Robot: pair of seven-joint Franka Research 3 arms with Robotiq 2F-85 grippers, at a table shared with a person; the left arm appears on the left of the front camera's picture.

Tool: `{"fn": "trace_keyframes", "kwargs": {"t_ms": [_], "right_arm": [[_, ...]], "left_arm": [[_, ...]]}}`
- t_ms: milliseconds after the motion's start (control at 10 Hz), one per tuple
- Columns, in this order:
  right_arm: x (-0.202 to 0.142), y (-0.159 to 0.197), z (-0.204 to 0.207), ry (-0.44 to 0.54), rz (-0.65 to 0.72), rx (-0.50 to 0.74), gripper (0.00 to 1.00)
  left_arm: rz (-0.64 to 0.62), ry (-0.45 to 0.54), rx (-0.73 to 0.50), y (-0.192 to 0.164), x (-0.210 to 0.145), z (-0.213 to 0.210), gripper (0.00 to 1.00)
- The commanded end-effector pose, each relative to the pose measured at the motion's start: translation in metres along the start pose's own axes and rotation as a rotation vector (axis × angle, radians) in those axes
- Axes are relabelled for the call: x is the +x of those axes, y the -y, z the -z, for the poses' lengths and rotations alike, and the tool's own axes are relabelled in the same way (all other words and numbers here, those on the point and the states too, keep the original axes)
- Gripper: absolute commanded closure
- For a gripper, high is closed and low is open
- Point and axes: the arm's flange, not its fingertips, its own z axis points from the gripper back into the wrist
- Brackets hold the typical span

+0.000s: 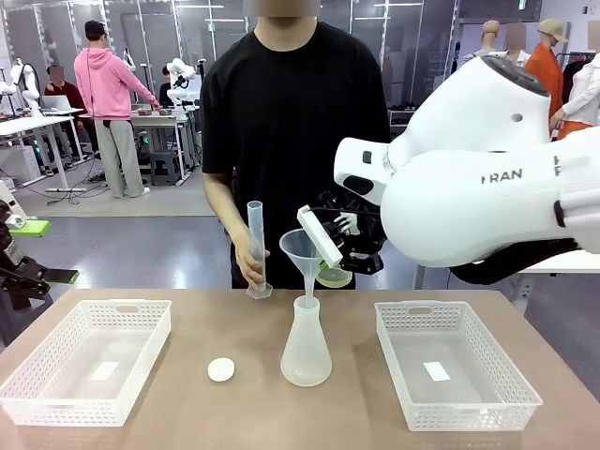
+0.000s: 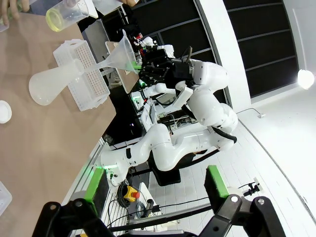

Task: Prepare the solutions needed for the experiment.
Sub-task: Pick up the Plastic Funnel and insert it into the Big flask.

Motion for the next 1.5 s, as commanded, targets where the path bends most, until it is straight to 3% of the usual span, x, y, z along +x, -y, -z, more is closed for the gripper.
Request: {"fn": "trace_keyframes", "kwargs": {"t_ms": [0,900,1000,1100,1200,1300,1400], "right_arm": [[-0.011,0.004,0.015,0.023,-0.008,-0.023,0.95],[-0.02,-0.005,0.059,0.059,0.037,0.061,0.95],[-0.02,-0.005,0.059,0.061,0.037,0.058,0.75],[-0.02,-0.006,0.058,0.06,0.036,0.058,0.75],[-0.019,-0.006,0.056,0.062,0.034,0.058,0.55],[-0.019,-0.007,0.055,0.073,0.024,0.072,0.71],[-0.016,-0.009,0.058,0.038,0.054,0.061,0.37]], "left_arm": [[0.004,-0.007,-0.007,0.002,0.0,0.0,0.0],[0.004,-0.007,-0.007,0.002,0.0,0.0,0.0],[0.004,-0.007,-0.007,0.002,0.0,0.0,0.0],[0.004,-0.007,-0.007,0.002,0.0,0.0,0.0],[0.004,-0.007,-0.007,0.002,0.0,0.0,0.0],[0.004,-0.007,-0.007,0.002,0.0,0.0,0.0],[0.004,-0.007,-0.007,0.002,0.0,0.0,0.0]]}}
